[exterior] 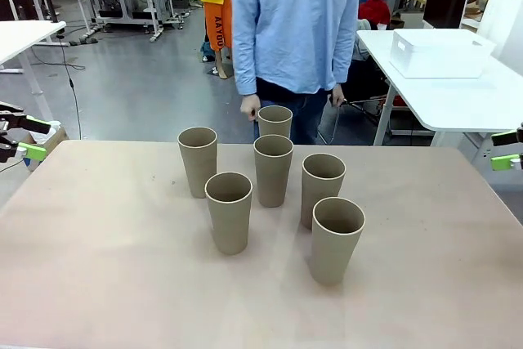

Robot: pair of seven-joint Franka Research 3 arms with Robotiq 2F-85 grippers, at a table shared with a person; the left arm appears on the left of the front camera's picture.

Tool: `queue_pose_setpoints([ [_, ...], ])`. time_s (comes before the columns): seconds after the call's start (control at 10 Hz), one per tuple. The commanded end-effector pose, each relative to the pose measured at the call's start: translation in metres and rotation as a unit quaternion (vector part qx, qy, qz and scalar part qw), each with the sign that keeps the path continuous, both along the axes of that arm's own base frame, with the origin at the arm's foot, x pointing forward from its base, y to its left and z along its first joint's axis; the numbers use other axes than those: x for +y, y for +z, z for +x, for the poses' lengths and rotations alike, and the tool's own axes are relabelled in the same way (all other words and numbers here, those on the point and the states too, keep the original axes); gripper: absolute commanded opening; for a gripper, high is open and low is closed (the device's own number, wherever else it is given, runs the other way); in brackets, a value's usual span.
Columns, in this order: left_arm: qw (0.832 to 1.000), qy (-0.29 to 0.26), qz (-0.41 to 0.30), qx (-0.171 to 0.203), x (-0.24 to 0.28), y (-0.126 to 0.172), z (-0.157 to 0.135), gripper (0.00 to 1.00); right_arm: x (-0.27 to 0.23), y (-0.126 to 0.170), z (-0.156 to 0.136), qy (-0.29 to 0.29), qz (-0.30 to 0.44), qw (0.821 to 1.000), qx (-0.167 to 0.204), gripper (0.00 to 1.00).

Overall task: Stack the cups and store them in the basket.
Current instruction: Pick up two Reusable plastic cups , one in each hand.

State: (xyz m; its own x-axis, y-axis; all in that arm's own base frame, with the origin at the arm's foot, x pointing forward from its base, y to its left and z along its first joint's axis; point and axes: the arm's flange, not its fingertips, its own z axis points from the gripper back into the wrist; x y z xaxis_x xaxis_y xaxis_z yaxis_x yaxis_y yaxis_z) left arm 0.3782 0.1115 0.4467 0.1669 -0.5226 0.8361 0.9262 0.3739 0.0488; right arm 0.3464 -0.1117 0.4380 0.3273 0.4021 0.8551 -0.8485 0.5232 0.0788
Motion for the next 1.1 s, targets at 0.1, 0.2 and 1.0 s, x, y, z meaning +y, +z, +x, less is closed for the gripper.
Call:
queue_pose_setpoints([
  [0.1,1.0,-0.002,0.001,-0.004,0.0011,0.0005,0.0003,1.0,-0.0001,-0.0002,0.004,0.003,0.009,1.0,-0.016,1.0],
  [0.2,1.0,-0.002,0.001,-0.004,0.0011,0.0005,0.0003,1.0,-0.0001,-0.0002,0.004,0.003,0.009,1.0,-0.016,1.0],
  [1.0,1.0,-0.002,0.001,-0.004,0.0011,0.0005,0.0003,1.0,-0.0001,-0.0002,0.004,0.003,0.009,1.0,-0.016,1.0],
])
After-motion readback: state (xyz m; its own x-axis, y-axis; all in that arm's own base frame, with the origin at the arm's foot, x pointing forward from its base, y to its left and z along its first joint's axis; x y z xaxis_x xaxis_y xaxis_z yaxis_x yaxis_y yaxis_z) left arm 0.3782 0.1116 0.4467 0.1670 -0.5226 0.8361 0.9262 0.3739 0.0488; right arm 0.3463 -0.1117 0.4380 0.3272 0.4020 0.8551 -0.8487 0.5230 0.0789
